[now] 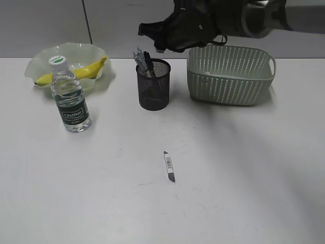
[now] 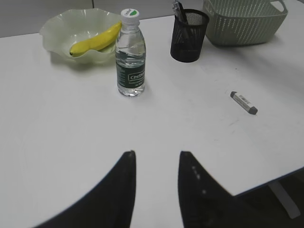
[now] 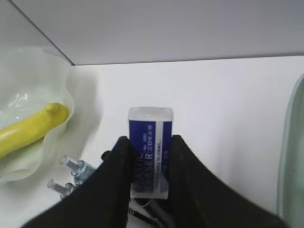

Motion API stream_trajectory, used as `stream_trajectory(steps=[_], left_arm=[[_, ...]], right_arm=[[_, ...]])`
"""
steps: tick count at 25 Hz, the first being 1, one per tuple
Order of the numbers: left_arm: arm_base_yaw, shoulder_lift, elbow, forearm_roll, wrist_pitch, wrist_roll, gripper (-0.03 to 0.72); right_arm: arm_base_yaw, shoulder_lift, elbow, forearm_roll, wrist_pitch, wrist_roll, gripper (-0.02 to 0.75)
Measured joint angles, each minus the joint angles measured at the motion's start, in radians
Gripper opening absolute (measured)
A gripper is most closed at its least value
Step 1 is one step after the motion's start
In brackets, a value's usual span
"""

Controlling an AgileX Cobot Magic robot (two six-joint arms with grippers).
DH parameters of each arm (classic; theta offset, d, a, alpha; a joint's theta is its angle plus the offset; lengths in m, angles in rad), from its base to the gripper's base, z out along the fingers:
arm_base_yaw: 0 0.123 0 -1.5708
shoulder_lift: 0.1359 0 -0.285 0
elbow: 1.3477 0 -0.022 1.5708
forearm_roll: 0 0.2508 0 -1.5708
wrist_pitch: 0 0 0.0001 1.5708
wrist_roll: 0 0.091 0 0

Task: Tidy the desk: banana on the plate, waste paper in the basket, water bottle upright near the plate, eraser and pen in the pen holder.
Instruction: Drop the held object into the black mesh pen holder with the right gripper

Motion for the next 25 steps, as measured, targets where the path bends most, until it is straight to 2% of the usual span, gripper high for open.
stream_trajectory(steps=[15,17,21,25], left_arm=[[0.0,0.0,0.0,0.0,0.0,0.0,0.23],[0.0,0.0,0.0,0.0,0.0,0.0,0.23],[0.0,0.0,0.0,0.0,0.0,0.0,0.23],[0.0,0.0,0.0,0.0,0.0,0.0,0.23]], right_arm=[[0.045,0.037,0.0,-0.039,0.018,0.0,0.197],[0.045,0.037,0.0,-0.04,0.019,0.0,0.229],[0.045,0.037,0.0,-0.046,0.019,0.0,0.346],[0.046,0.02,0.0,-0.048,0.062,-0.001,0.384]])
